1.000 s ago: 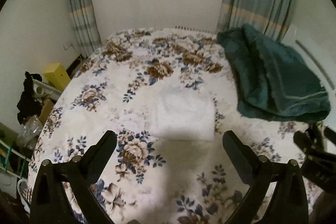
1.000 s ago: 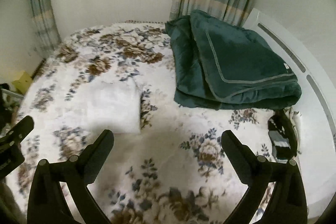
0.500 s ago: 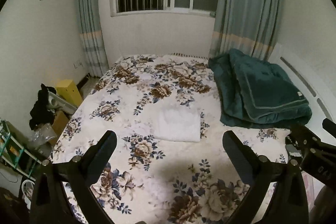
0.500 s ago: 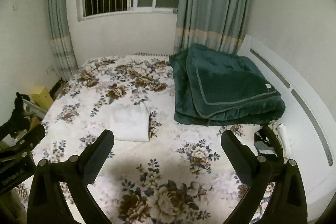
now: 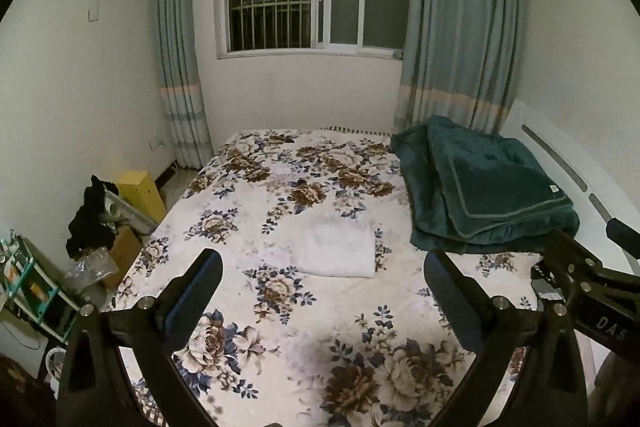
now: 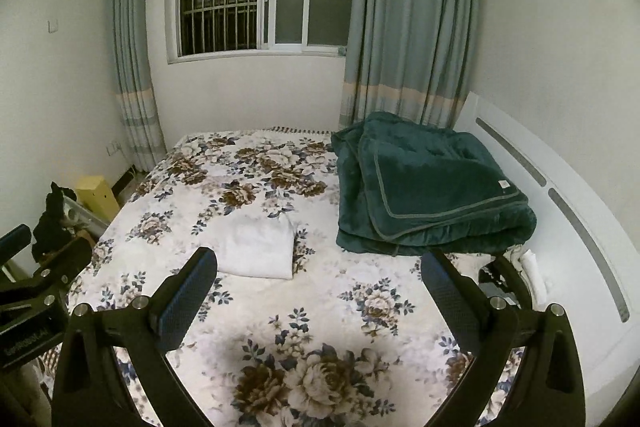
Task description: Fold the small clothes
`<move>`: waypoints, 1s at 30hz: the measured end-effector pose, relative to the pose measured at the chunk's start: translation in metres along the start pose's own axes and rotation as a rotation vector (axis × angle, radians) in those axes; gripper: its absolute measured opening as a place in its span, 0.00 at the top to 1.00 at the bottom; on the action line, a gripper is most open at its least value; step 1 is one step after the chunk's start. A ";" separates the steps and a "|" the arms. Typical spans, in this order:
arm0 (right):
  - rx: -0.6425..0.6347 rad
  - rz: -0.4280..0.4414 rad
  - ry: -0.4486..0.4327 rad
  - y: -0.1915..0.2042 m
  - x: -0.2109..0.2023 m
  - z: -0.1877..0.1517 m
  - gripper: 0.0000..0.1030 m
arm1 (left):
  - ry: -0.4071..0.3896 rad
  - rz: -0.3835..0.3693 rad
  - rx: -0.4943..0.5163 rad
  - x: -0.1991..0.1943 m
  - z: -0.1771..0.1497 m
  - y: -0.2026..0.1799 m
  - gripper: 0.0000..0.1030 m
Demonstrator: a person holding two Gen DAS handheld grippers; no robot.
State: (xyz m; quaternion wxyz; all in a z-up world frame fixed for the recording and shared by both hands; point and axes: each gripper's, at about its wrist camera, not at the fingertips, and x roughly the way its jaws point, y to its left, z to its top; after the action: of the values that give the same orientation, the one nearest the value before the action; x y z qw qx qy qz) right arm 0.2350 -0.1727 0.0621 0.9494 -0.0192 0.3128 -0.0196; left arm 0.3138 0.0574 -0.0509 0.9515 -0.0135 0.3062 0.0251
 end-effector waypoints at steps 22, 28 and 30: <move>-0.004 -0.002 0.013 -0.012 -0.012 -0.008 0.00 | -0.002 0.035 -0.006 -0.012 -0.005 0.001 0.00; -0.005 0.008 0.013 -0.015 -0.007 -0.007 0.00 | -0.002 0.034 -0.005 -0.011 -0.004 0.002 0.00; -0.005 0.010 0.012 -0.014 -0.004 -0.004 0.00 | -0.001 0.034 -0.006 -0.011 -0.005 0.001 0.00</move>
State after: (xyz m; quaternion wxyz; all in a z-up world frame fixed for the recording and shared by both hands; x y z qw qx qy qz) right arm 0.2286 -0.1867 0.0617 0.9476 -0.0200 0.3185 -0.0143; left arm 0.3017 0.0582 -0.0480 0.9510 -0.0110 0.3060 0.0422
